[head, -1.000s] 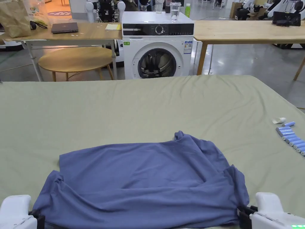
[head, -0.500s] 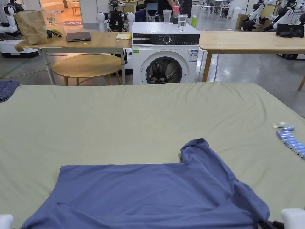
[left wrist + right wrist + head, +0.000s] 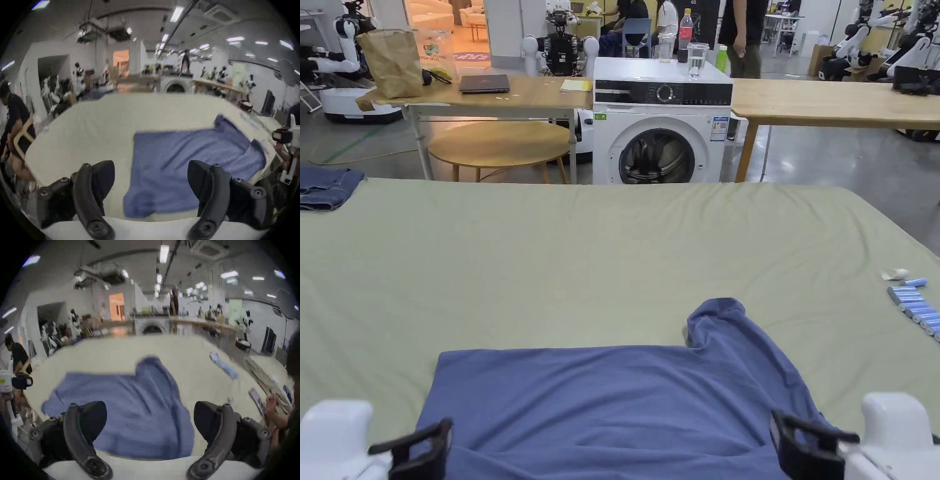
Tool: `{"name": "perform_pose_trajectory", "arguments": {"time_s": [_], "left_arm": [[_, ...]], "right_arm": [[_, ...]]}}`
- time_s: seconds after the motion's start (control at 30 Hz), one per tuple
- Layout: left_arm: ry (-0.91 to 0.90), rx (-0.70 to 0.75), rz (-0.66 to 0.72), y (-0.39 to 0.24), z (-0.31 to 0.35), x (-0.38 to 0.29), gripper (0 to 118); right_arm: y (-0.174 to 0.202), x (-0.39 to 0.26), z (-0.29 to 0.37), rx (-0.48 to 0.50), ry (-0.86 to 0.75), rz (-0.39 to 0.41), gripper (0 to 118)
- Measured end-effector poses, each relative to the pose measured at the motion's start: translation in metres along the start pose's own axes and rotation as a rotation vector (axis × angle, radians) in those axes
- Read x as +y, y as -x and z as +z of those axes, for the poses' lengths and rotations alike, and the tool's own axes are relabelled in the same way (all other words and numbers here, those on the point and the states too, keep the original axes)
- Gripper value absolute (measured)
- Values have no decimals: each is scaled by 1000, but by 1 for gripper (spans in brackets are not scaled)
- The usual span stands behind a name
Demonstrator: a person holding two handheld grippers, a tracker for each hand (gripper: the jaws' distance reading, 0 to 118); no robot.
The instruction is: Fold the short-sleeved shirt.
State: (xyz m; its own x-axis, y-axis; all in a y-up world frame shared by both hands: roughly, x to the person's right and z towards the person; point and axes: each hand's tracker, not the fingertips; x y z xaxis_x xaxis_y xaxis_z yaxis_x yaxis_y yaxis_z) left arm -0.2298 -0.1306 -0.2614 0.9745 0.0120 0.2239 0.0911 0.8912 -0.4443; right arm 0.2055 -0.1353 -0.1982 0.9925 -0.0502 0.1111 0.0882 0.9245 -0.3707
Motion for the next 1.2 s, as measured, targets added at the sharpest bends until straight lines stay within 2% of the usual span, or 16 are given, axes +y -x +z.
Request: {"name": "perform_pose_trajectory", "arguments": {"time_s": [0.03, 0.07, 0.1, 0.13, 0.17, 0.2, 0.23, 0.3, 0.73, 0.77, 0.8, 0.87, 0.9, 1.07, 1.13, 1.2], "left_arm": [[-42, -10, -35, -13, 2, 13, 94], [-85, -4, -70, -22, 3, 21, 94], [-102, -4, -90, -28, 1, 27, 93], [-82, 2, -91, -32, -3, 30, 78], [-69, -10, -89, -33, -6, 33, 25], [-60, -46, -84, -33, -8, 33, 0], [-59, -29, -82, -34, -11, 32, 0], [-75, 33, -117, -26, -19, 23, 0], [215, 68, -33, 37, -148, 2, 0], [227, 77, -33, 43, -165, 5, 11], [254, 83, -36, 49, -183, 8, 33], [354, 63, -17, 64, -224, 12, 96], [379, 69, -8, 69, -241, 13, 105], [447, 130, -75, 72, -305, 20, 103], [513, 160, -86, 72, -322, 12, 83], [496, 104, -50, 67, -316, 10, 48]], "right_arm": [[10, 11, 3, 15, -64, -8, 108], [19, 20, 5, 26, -103, -17, 97], [26, 26, 5, 29, -127, -20, 74], [32, 31, 5, 19, -142, -11, 36], [39, 33, 3, 2, -145, 5, 0], [43, 33, 0, -43, -157, 29, 0], [44, 29, -1, -73, -182, 48, 0], [40, 29, -5, 20, -133, 28, 0], [16, 9, -75, -42, 23, 29, 0], [14, 8, -83, -50, 29, 30, 0], [12, 8, -90, -57, 37, 31, 0], [8, 10, -105, -63, 66, 35, 0], [6, 11, -112, -64, 74, 39, 0], [-10, 14, -150, -104, 117, 64, 0], [-17, 15, -166, -128, 137, 82, 0], [-26, 17, -183, -163, 175, 108, 1]]}}
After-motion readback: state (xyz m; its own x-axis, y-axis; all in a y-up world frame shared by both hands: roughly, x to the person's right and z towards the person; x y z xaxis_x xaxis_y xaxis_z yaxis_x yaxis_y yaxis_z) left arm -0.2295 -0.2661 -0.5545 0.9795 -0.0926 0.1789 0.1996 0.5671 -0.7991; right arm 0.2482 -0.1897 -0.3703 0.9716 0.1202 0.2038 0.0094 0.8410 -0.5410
